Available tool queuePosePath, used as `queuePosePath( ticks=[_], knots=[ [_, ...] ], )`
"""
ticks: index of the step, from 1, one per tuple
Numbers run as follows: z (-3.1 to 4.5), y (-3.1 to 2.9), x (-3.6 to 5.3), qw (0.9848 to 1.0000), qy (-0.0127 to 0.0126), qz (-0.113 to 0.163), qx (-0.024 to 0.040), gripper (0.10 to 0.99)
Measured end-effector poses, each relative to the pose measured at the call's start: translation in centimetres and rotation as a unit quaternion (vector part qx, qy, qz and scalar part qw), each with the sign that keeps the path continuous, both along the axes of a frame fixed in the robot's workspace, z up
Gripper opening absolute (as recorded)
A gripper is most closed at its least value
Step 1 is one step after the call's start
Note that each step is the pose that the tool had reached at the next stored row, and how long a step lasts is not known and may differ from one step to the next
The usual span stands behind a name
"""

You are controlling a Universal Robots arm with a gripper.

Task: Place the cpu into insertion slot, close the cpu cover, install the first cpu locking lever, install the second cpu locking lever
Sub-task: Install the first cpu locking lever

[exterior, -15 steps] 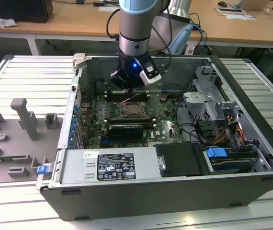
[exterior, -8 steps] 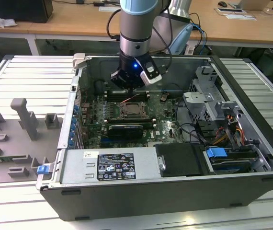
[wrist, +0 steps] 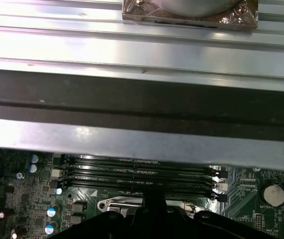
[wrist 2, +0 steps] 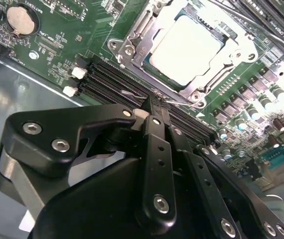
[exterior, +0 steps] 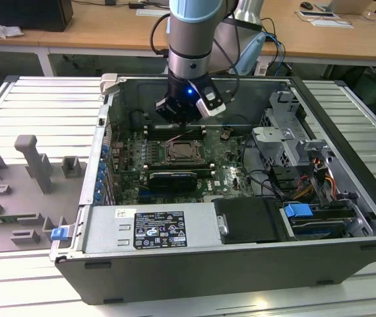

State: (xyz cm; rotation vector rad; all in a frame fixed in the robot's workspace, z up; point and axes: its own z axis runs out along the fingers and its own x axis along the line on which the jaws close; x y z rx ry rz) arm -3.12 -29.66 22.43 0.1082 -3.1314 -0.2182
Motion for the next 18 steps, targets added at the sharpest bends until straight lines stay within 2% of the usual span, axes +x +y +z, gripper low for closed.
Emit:
queuePosePath(
  ticks=[13,18],
  knots=[
    [-0.63,0.1,1.12,0.9999,0.0,-0.012,0.0,0.106],
    [-1.26,0.11,1.43,0.9999,0.0,-0.012,-0.0001,0.106]
  ],
)
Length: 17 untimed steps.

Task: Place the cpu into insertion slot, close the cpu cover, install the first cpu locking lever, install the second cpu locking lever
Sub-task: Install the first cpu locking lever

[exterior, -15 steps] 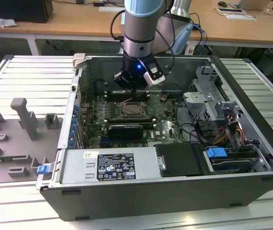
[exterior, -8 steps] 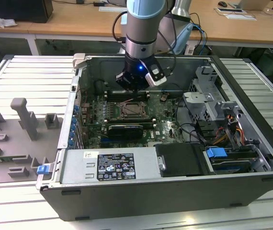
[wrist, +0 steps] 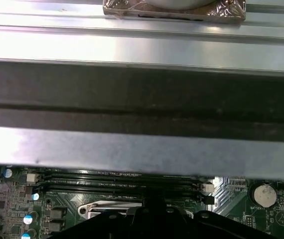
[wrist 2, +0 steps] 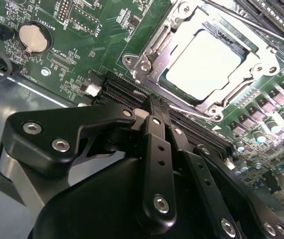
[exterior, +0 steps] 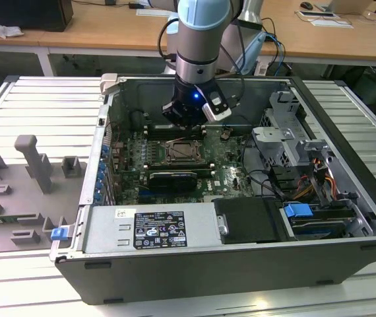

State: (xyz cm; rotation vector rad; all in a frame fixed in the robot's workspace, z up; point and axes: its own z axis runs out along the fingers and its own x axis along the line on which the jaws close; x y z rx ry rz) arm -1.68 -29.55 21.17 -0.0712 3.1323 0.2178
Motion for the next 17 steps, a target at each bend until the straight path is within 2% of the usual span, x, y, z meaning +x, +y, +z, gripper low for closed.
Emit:
queuePosePath(
  ticks=[6,17],
  knots=[
    [-0.72,0.0,0.25,1.0,0.0,0.0,-0.0007,0.106],
    [-0.71,0.0,0.28,1.0,0.0,0.0,-0.0012,0.106]
  ],
)
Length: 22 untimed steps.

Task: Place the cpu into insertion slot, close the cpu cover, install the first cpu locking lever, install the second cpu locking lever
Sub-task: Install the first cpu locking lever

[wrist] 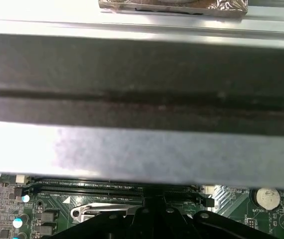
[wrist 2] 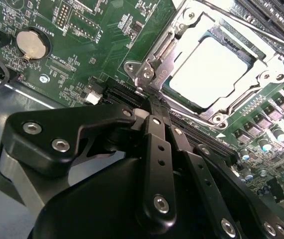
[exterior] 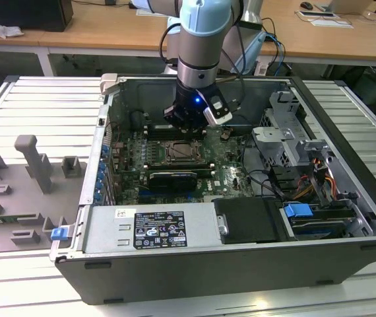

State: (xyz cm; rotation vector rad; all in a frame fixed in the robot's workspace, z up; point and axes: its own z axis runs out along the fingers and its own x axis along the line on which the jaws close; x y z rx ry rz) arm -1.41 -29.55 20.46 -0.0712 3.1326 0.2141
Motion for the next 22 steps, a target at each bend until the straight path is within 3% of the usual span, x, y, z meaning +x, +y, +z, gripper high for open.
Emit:
queuePosePath(
  ticks=[9,16,22],
  knots=[
    [-0.21,0.0,0.0,0.9999,0.0,0.0,-0.0165,0.106],
    [0.0,0.01,0.01,0.9998,-0.0001,0.0,-0.018,0.106],
    [-0.17,0.01,0.06,0.9995,0.0001,0.0,-0.0323,0.106]
  ],
)
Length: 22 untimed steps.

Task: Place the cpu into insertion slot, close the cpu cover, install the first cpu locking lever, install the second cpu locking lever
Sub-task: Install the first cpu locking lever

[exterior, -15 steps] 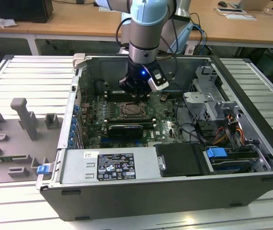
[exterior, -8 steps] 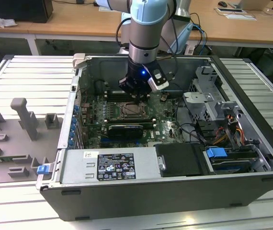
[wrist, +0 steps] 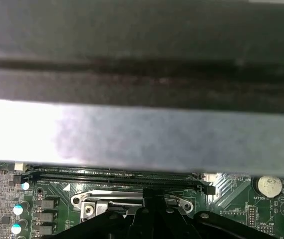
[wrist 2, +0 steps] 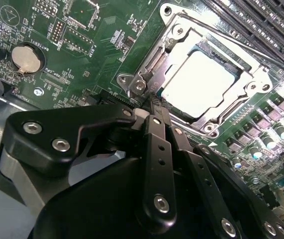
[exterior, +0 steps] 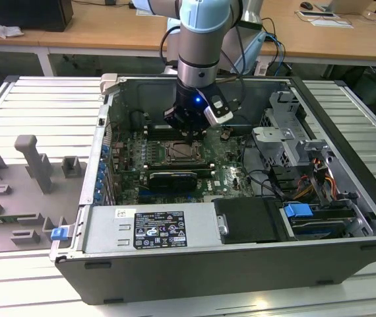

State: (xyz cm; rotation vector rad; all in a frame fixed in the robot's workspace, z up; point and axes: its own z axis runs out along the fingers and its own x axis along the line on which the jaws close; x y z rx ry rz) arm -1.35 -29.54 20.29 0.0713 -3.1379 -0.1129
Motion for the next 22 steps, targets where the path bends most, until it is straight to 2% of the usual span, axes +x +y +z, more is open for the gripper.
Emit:
queuePosePath(
  ticks=[3,7,10,14,17,19,22],
  knots=[
    [-0.07,0.07,0.04,1.0,0.0001,0.0,-0.0003,0.106],
    [-0.32,0.09,0.11,1.0,0.0002,0.0,0.0026,0.106],
    [-0.27,0.03,0.08,0.9999,0.0005,0.0,0.0118,0.106],
    [-0.37,0.12,0.13,0.9996,-0.0001,0.0,0.0276,0.106],
    [0.13,0.14,0.14,0.9996,-0.0004,0.0,0.0286,0.106],
    [1.11,0.12,0.13,0.9996,-0.0001,0.0,0.0281,0.106],
    [1.18,0.01,0.13,0.9996,-0.0001,0.0,0.028,0.106]
  ],
)
